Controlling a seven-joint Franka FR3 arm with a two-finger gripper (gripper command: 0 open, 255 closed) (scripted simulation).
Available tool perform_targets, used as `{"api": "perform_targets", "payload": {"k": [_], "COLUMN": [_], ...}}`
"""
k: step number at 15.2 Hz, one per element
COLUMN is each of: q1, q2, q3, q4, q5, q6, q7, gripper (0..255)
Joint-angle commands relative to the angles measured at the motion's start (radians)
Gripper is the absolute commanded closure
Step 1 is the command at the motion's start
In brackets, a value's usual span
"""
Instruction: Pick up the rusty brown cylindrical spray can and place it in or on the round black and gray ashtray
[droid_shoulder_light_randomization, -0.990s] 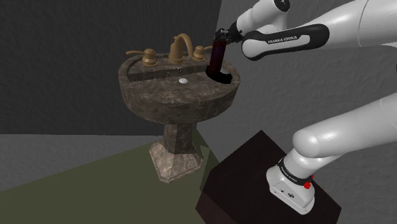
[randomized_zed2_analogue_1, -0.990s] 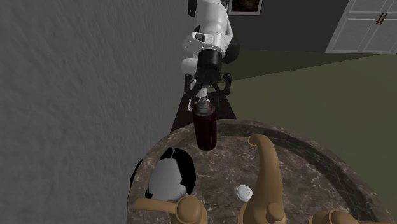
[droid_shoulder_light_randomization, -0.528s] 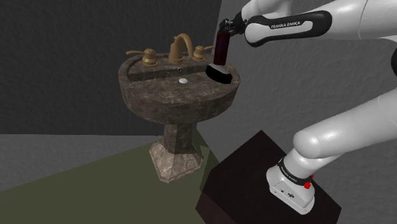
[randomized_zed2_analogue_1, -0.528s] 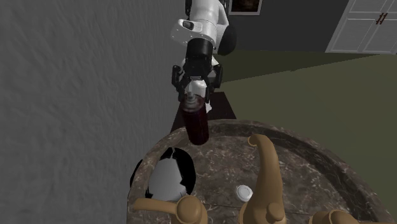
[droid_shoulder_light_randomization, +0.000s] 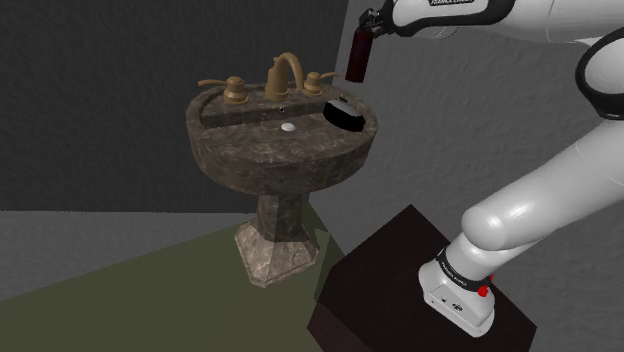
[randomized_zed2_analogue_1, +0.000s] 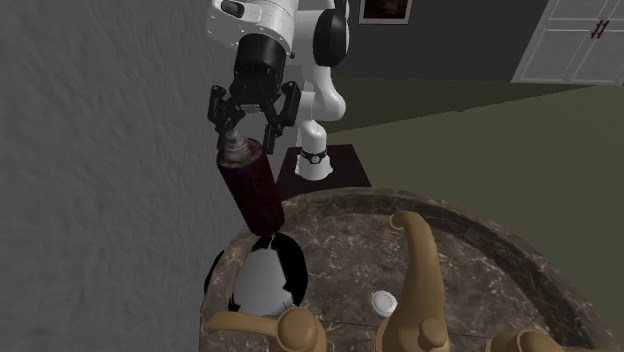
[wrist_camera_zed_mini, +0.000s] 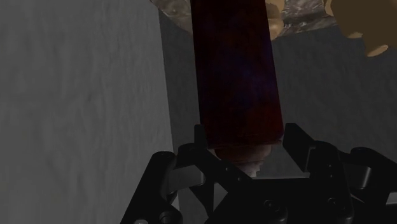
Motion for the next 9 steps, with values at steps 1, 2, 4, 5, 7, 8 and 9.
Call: {"api": "perform_targets", "payload": {"k": [1,2,4,5,7,8,9], "q1": [0.001,0.001,0.002,0.002,0.004,0.004,0.005], "q2": [0.036,0.037,0.039,0.041,0.044,0.046,0.049], "q3": [-0.024,-0.024,-0.024,-0.024,-0.024,-0.024,-0.024], "q4": [0.051,0.038,0.014,0.002,-0.021,-0.032,-0.043], "q5": [0.031,0.032,0.035,0.037,0.040,0.042,0.044], "q6": [-0.015,-0.001,0.025,0.039,0.065,0.079,0.092], "q7": [-0.048,-0.049,-0.053,-0.054,-0.058,-0.060,-0.062], "gripper": [255,255,255,255,255,255,255]}}
